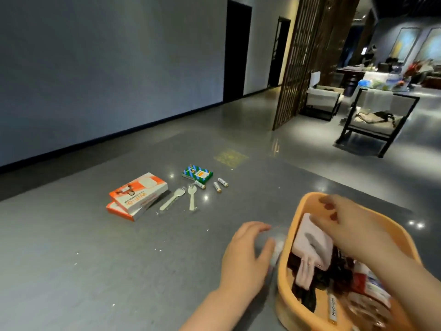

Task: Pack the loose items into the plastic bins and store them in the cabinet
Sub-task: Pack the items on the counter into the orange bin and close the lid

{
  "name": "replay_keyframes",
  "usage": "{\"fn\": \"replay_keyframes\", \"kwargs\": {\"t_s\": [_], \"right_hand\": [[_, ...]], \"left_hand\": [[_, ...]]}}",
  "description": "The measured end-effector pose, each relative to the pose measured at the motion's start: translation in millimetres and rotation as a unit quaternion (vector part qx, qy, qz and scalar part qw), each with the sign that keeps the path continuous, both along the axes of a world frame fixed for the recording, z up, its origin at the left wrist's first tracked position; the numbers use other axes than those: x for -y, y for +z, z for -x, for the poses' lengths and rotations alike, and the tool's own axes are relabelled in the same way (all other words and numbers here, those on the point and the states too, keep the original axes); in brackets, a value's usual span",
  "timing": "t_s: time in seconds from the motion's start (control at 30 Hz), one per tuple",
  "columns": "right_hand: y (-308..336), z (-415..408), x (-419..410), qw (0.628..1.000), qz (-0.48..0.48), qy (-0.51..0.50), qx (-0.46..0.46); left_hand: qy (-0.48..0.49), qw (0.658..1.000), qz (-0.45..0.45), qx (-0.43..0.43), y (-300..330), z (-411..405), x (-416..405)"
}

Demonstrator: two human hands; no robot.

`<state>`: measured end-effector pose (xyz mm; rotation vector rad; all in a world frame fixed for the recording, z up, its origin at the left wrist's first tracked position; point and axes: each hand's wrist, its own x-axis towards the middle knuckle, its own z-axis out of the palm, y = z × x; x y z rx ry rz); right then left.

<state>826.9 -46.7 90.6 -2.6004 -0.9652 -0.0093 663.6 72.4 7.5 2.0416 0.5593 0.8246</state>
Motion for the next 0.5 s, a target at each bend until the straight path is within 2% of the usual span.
{"fn": "replay_keyframes", "kwargs": {"t_s": [0.1, 0.2, 0.33, 0.5], "right_hand": [[4.1, 37.5, -52.1, 0.990, -0.052, 0.125, -0.048], [-15.7, 59.7, -115.6, 0.980, -0.018, 0.181, -0.083], [-53.6, 63.3, -206.7, 0.972, 0.054, 0.182, -0.139], [-93.3, 29.8, -286.6, 0.982, 0.096, 0.125, -0.106]], "left_hand": [[0.068, 0.997, 0.007, -0.023, -13.6, 24.4, -44.2], [0.142, 0.986, 0.012, -0.084, -24.8, 43.4, -101.9], [0.203, 0.966, 0.028, -0.159, -33.4, 50.6, -183.4], [0.205, 0.942, 0.005, -0.266, -46.3, 14.3, -244.8]]}}
